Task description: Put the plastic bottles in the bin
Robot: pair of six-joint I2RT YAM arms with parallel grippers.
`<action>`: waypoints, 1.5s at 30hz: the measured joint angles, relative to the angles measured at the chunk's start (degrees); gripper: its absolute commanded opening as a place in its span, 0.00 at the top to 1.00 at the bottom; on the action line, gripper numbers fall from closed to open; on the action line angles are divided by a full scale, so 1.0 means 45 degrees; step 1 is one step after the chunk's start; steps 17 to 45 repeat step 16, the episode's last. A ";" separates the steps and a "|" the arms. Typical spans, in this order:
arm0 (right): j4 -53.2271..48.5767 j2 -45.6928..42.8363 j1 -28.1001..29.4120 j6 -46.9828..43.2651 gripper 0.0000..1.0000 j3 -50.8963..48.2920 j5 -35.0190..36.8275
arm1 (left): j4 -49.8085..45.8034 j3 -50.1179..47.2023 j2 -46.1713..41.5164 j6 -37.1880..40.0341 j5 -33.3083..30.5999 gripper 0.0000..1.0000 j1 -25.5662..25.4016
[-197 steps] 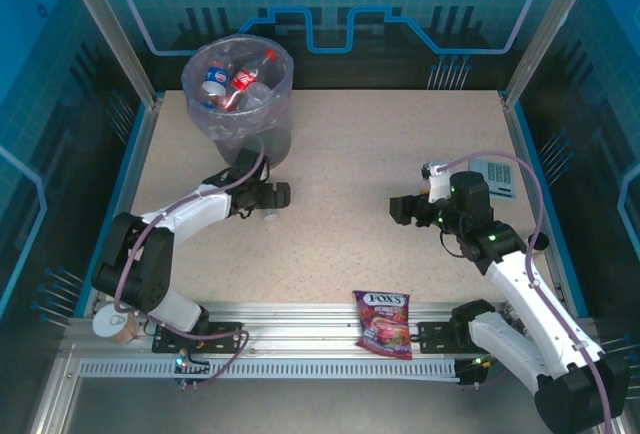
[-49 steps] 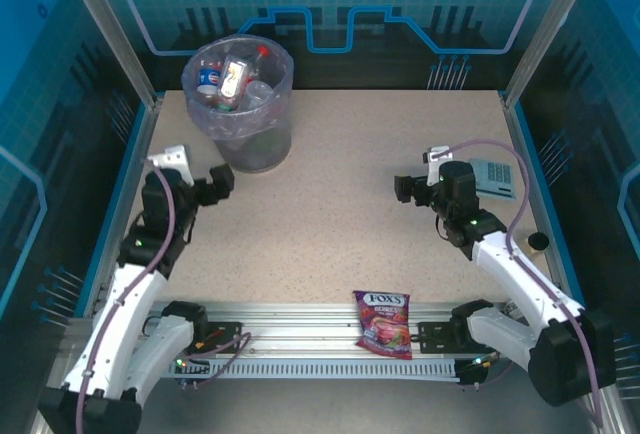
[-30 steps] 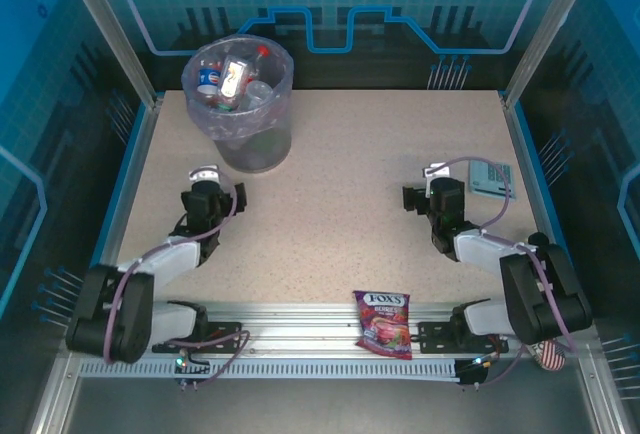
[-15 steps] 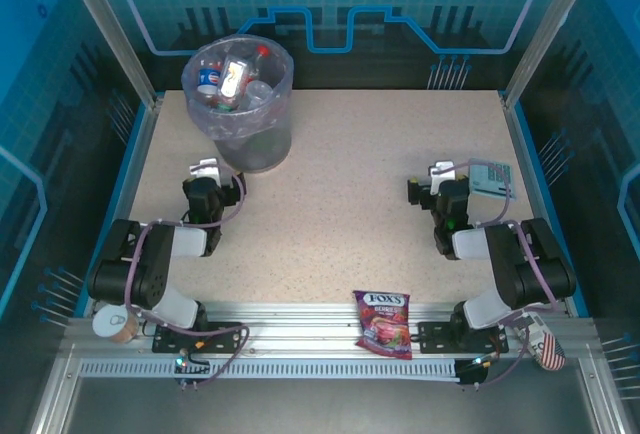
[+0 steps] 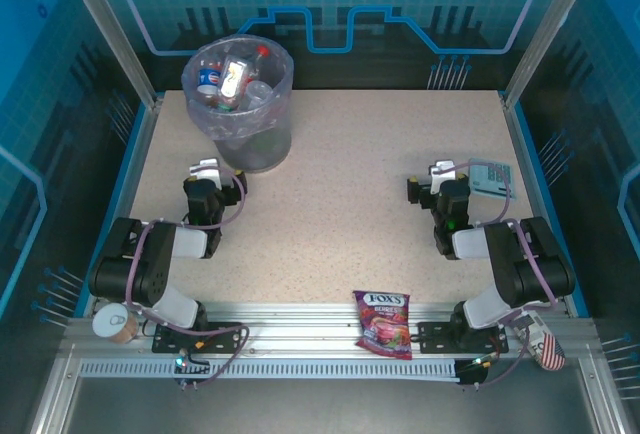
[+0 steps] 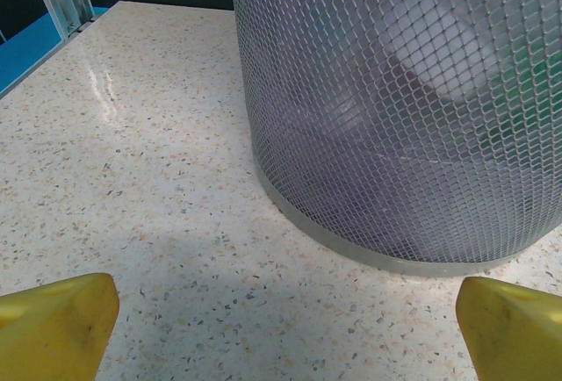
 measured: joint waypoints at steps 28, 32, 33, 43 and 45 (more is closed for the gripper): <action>0.0024 0.0000 -0.0092 0.0049 0.00 0.0000 -0.0194 | 0.0000 0.0000 0.0024 0.0000 0.0005 0.01 0.0000; 0.0024 0.0000 -0.0092 0.0049 0.00 0.0000 -0.0194 | 0.0000 0.0000 0.0024 0.0000 0.0005 0.01 0.0000; 0.0024 0.0000 -0.0092 0.0049 0.00 0.0000 -0.0194 | 0.0000 0.0000 0.0024 0.0000 0.0005 0.01 0.0000; 0.0024 0.0000 -0.0092 0.0049 0.00 0.0000 -0.0194 | 0.0000 0.0000 0.0024 0.0000 0.0005 0.01 0.0000; 0.0024 0.0000 -0.0092 0.0049 0.00 0.0000 -0.0194 | 0.0000 0.0000 0.0024 0.0000 0.0005 0.01 0.0000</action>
